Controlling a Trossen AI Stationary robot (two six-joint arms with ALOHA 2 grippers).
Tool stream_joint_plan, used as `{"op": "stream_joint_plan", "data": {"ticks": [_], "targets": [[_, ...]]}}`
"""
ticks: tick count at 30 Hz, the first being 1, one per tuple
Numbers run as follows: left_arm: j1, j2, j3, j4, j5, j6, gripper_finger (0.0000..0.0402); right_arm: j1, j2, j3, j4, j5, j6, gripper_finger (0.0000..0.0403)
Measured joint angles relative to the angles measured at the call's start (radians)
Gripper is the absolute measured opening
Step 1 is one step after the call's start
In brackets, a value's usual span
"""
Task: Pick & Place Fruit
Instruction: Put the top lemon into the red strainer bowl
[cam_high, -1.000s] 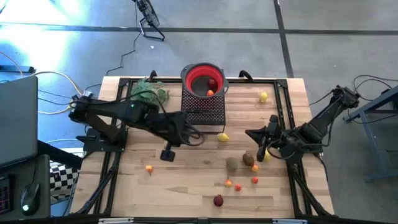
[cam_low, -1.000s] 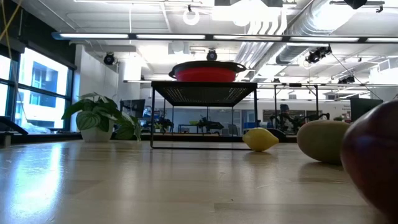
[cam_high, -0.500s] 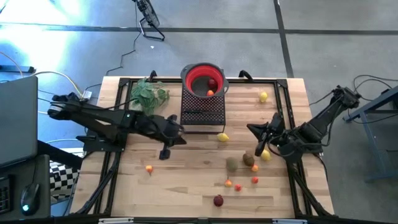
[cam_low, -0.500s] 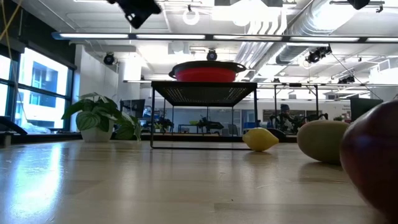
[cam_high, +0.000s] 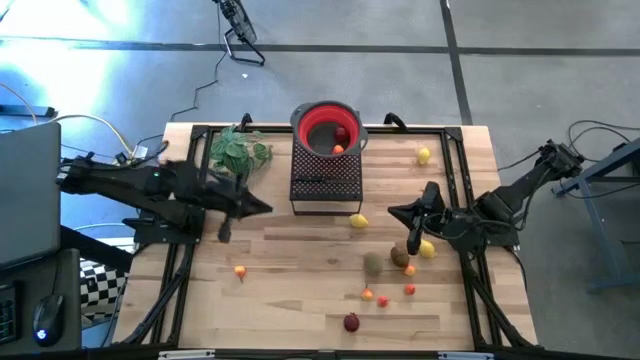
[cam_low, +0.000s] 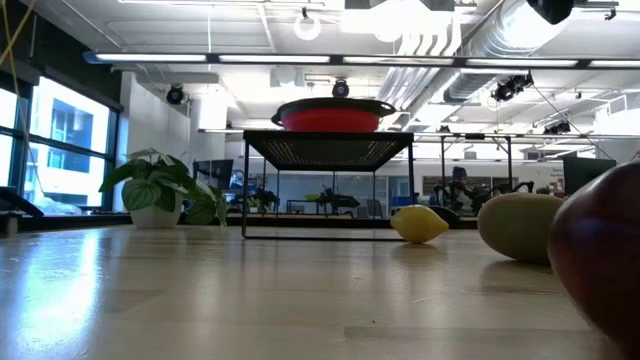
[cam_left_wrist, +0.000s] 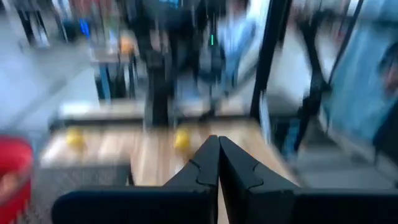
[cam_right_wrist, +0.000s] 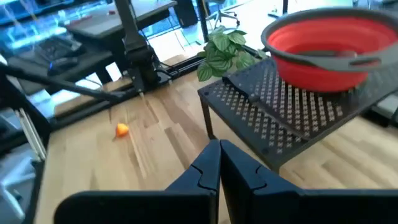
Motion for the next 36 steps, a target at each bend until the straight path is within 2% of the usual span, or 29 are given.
{"op": "stream_joint_plan", "data": {"ticks": [6,12,19,25,29,36], "targets": [[0.0,-0.123,0.003,0.034,-0.051,-0.016,0.0,-0.023,0.0,0.0,0.027,0.014,-0.187,0.0003],[0.0,-0.168,0.001,-0.004,-0.079,-0.017,0.0,-0.068,0.0,0.0,0.027,0.013,-0.304,0.0003],[0.0,-0.158,0.001,-0.052,-0.103,-0.018,0.0,-0.164,0.0,0.0,0.031,0.006,-0.304,0.0003],[0.0,-0.145,0.001,-0.055,-0.112,-0.064,0.0,-0.189,0.0,0.0,0.184,0.034,-0.312,0.0003],[0.0,-0.148,0.001,-0.09,-0.115,-0.071,0.0,-0.248,0.0,0.0,0.263,0.05,-0.308,0.0003],[0.0,-0.163,0.001,-0.192,-0.115,-0.069,0.0,-0.37,0.026,0.02,0.283,0.057,-0.2,0.0003]]}}
